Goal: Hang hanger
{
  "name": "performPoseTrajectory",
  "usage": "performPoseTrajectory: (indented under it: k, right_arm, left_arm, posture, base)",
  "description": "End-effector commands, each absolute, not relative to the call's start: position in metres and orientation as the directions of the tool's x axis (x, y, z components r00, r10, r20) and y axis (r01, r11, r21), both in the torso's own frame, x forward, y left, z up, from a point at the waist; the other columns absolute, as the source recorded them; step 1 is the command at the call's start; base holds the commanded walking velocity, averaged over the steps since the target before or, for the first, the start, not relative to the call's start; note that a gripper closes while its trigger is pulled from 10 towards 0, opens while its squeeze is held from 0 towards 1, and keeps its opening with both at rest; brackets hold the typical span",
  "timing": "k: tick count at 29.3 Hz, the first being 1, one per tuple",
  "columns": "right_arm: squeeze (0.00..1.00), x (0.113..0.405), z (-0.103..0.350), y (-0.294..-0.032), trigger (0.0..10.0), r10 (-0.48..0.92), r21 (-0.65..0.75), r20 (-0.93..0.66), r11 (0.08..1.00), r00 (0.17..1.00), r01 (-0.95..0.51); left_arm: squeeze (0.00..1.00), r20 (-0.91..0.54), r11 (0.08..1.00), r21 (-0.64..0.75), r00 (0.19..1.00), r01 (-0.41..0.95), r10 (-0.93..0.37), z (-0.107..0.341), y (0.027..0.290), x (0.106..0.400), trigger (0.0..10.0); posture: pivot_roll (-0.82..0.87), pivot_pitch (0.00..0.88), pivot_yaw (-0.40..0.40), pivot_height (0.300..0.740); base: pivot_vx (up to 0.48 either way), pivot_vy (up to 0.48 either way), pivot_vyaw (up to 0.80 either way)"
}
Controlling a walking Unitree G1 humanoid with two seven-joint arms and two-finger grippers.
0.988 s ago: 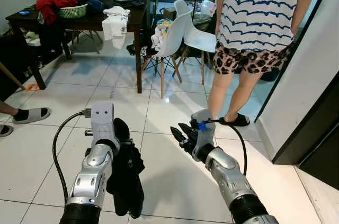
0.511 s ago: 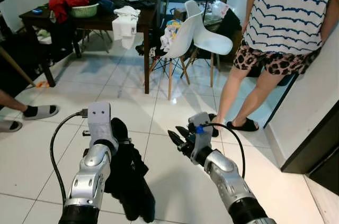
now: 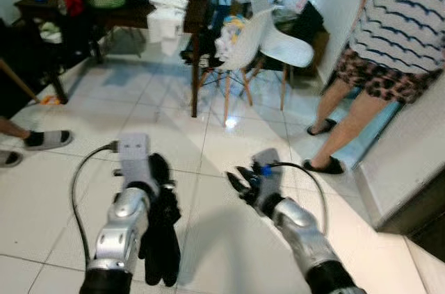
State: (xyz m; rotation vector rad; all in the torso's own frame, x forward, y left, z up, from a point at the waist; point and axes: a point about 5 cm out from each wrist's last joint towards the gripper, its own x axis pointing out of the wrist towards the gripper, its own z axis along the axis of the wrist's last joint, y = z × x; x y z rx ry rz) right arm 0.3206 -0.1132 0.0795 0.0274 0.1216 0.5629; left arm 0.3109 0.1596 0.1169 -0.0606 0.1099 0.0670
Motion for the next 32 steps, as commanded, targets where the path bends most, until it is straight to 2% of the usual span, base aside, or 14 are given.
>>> performPoseTrajectory:
  k: [1,30,32]
  right_arm:
    - [0.00,0.3166,0.0731,-0.1089,10.0,0.544,0.078,-0.126,0.839,0.830,-0.538]
    - [0.00,0.3180,0.0743,-0.1107,10.0,0.533,0.105,-0.123,0.846,0.837,-0.523]
    - [0.00,0.3180,0.0742,-0.1106,10.0,0.534,0.105,-0.126,0.845,0.836,-0.525]
  left_arm:
    - [0.00,-0.111,0.996,-0.052,0.991,-0.074,0.068,0.1174,0.1615,0.3107,10.0]
    - [0.00,-0.109,0.997,-0.055,0.993,-0.057,0.051,0.1185,0.1605,0.3116,10.0]
    - [0.00,-0.108,0.997,-0.056,0.993,-0.057,0.051,0.1186,0.1606,0.3114,10.0]
  posture:
    - [-0.02,0.000,-0.058,0.740]
    - [-0.02,0.000,-0.054,0.740]
    - [-0.02,0.000,-0.055,0.740]
  base:
    - [0.281,0.000,0.00]
    - [0.279,0.000,0.00]
    - [0.304,0.000,-0.80]
